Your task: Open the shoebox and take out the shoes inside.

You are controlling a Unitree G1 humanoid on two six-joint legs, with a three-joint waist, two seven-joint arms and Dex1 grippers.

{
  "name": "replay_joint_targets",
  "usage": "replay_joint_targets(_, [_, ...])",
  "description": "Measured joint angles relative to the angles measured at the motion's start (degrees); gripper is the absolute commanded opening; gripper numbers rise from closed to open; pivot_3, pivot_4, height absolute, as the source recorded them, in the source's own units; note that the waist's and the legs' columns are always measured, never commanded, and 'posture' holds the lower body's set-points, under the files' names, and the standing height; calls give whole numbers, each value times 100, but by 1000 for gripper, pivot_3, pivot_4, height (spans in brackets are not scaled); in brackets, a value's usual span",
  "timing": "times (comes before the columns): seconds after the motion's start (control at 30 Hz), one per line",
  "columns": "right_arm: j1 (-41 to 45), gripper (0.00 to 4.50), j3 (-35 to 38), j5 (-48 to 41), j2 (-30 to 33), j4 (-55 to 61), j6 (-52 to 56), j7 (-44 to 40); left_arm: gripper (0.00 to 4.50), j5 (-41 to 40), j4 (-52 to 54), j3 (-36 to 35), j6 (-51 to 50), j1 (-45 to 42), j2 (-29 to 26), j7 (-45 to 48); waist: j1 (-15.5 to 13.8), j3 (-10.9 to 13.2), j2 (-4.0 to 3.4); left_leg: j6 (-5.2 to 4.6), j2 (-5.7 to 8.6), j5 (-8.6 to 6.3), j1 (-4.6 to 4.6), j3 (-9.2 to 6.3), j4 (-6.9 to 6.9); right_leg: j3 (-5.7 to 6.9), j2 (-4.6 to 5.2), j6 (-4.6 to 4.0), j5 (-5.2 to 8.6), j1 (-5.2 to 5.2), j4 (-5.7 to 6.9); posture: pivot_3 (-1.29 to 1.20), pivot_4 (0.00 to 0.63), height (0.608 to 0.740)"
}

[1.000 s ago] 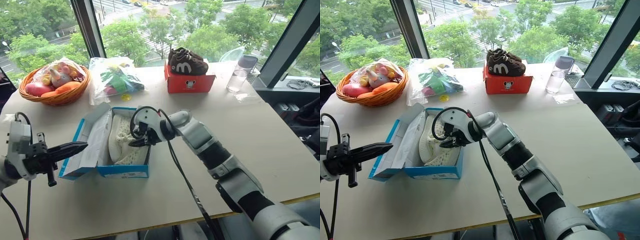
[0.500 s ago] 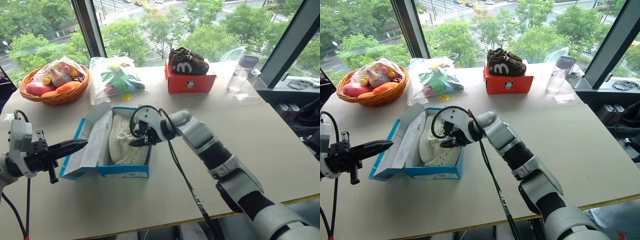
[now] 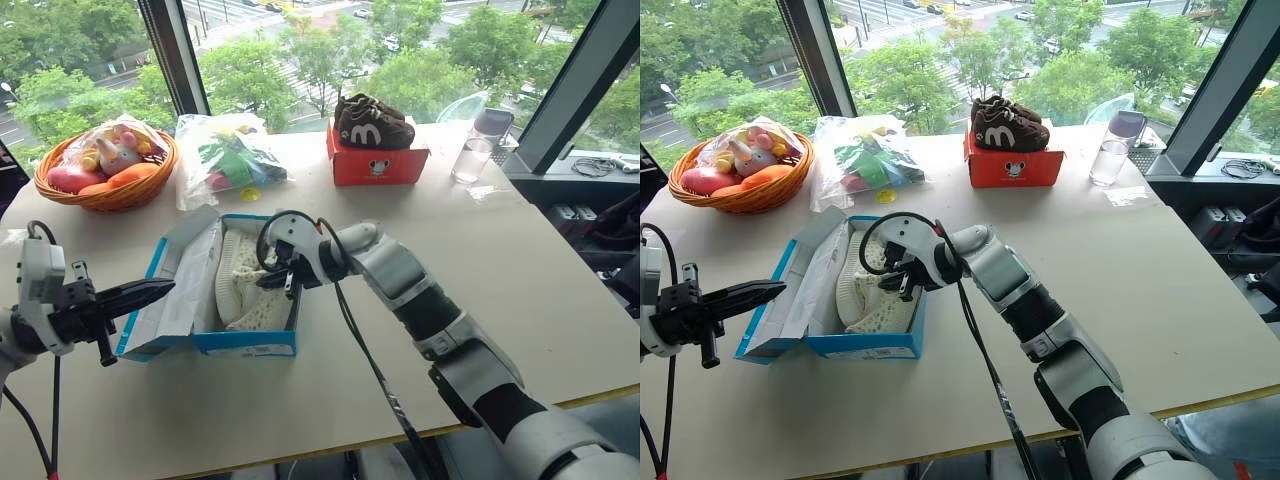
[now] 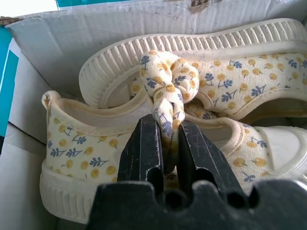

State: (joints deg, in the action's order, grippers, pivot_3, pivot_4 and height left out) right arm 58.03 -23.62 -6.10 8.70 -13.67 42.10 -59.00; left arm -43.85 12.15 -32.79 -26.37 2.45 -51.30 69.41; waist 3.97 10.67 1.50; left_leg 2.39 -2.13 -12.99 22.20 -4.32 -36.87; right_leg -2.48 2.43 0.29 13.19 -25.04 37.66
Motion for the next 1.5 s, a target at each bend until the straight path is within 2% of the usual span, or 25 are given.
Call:
replay_joint_targets(0.17, [3, 26, 239, -495, 438, 907, 277, -351, 0, 73, -30, 15, 5, -5, 1, -6, -3, 2, 0, 0, 0, 0, 12, 0, 0, 1, 1, 0, 0, -10, -2, 0, 150, 740])
replay_joint_targets(0.33, [9, 26, 309, -674, 516, 1000, 443, -239, 0, 96, -42, 19, 6, -36, 1, -2, 13, 2, 0, 0, -1, 0, 7, 0, 0, 0, -1, -1, 0, -10, 6, 0, 150, 740])
replay_joint_targets(0.63, [71, 26, 873, -966, 297, 764, 535, 293, 0, 108, -65, 37, 12, -35, 1, 28, 9, 2, 1, 0, 0, 0, 10, 0, 0, 0, 0, -1, -1, -11, 4, 0, 150, 740])
replay_joint_targets(0.83, [483, 26, 1494, -1469, 166, 615, 743, 486, 0, 165, -79, 51, 15, -35, -2, 80, 3, 3, 0, 0, 0, 0, 11, 0, 0, 0, 0, -2, -1, -10, 1, 0, 150, 740])
replay_joint_targets(1.2, [481, 26, 2073, -2135, 185, 467, 1306, 803, 0, 226, -176, 129, 15, -94, -8, 132, 3, 3, 0, 0, 0, 0, 11, 0, 0, 0, 0, -2, -1, -11, 3, 0, 150, 740])
replay_joint_targets(1.5, [595, 26, 2807, -2642, 139, -109, 1516, 1273, 0, 305, -196, 175, 15, -162, -34, 167, 10, 3, 0, 0, 0, 0, 12, 0, 0, -1, 0, -2, -2, -11, 3, 0, 150, 740])
